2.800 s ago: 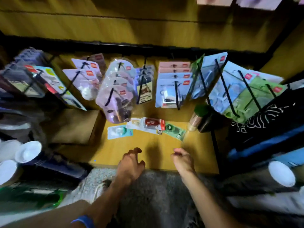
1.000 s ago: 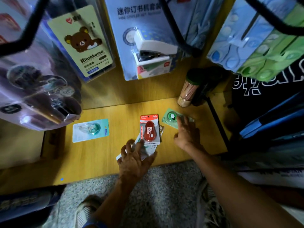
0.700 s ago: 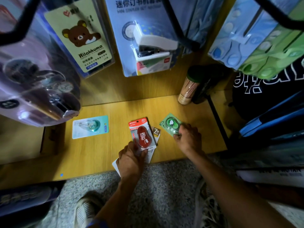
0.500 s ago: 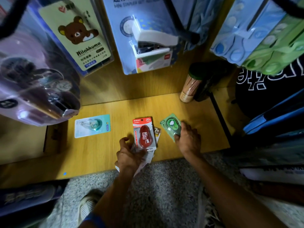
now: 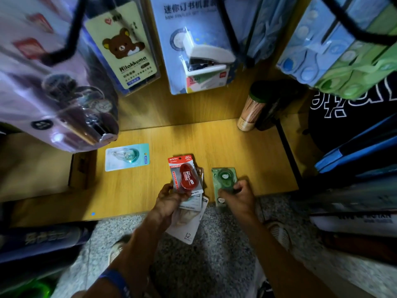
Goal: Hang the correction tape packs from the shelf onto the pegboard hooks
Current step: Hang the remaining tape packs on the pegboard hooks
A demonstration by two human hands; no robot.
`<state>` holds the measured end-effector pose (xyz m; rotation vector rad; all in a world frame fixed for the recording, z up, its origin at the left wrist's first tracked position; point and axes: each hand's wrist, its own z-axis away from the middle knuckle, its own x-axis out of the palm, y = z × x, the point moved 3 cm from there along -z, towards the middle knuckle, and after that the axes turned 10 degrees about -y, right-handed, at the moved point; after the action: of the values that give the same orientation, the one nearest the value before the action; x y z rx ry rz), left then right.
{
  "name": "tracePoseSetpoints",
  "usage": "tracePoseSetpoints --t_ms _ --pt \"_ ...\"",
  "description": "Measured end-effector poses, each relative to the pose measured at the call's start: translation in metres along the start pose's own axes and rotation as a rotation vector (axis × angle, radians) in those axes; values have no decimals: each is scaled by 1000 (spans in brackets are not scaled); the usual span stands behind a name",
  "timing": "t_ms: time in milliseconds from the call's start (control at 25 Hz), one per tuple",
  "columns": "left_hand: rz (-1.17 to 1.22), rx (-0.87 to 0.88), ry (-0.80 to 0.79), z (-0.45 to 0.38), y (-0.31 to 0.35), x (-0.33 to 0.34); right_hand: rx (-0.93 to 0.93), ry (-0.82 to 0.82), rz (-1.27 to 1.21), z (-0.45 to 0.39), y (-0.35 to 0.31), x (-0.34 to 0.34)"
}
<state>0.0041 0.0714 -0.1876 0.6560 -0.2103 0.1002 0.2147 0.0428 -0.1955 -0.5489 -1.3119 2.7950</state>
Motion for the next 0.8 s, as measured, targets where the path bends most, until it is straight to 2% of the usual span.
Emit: tracePoseSetpoints --t_ms 40,120,280,400,520,600,720,800 --pt "11 -11 0 7 -1 0 19 -70 -166 13 -1 2" --pt "31 -17 -17 31 2 4 12 -195 -288 43 -11 -2" --pt "50 44 -12 90 16 21 -89 -341 -247 91 -54 -23" --pt "119 102 13 132 29 29 -178 -328 -207 127 -102 -50" --pt "165 149 34 182 40 33 -359 -288 -361 170 -151 -83" --pt "195 168 20 214 46 39 -438 -227 -372 194 -174 -106" --pt "213 187 -49 259 55 55 -567 -183 -46 228 -204 -133" --pt "220 210 -103 287 64 69 -577 -182 177 252 -226 -141"
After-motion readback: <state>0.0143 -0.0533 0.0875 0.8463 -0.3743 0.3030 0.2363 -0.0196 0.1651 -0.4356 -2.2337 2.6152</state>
